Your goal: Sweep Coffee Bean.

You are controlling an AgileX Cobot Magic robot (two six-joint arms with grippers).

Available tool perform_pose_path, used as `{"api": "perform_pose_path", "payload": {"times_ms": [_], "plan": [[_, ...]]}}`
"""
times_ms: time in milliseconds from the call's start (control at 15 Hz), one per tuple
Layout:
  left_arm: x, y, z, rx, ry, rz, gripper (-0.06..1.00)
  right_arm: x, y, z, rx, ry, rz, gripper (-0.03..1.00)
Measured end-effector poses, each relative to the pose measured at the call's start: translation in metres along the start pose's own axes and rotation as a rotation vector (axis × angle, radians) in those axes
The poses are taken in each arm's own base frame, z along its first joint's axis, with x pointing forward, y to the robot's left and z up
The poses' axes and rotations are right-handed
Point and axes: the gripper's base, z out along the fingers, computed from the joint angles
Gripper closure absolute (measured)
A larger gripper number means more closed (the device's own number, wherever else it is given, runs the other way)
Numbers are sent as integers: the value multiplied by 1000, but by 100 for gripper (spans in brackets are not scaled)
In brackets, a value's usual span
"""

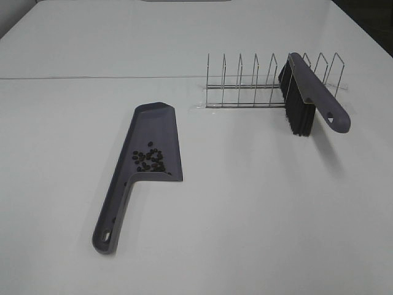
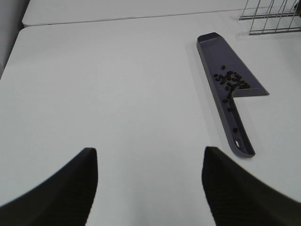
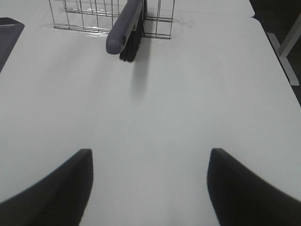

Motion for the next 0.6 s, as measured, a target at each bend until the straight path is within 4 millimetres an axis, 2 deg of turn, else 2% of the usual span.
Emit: {"api": "perform_pose_path", "payload": {"times_ms": [600], "plan": [[0,0,0,0,0,0,33,0,0,0,26,3,13,29]]}}
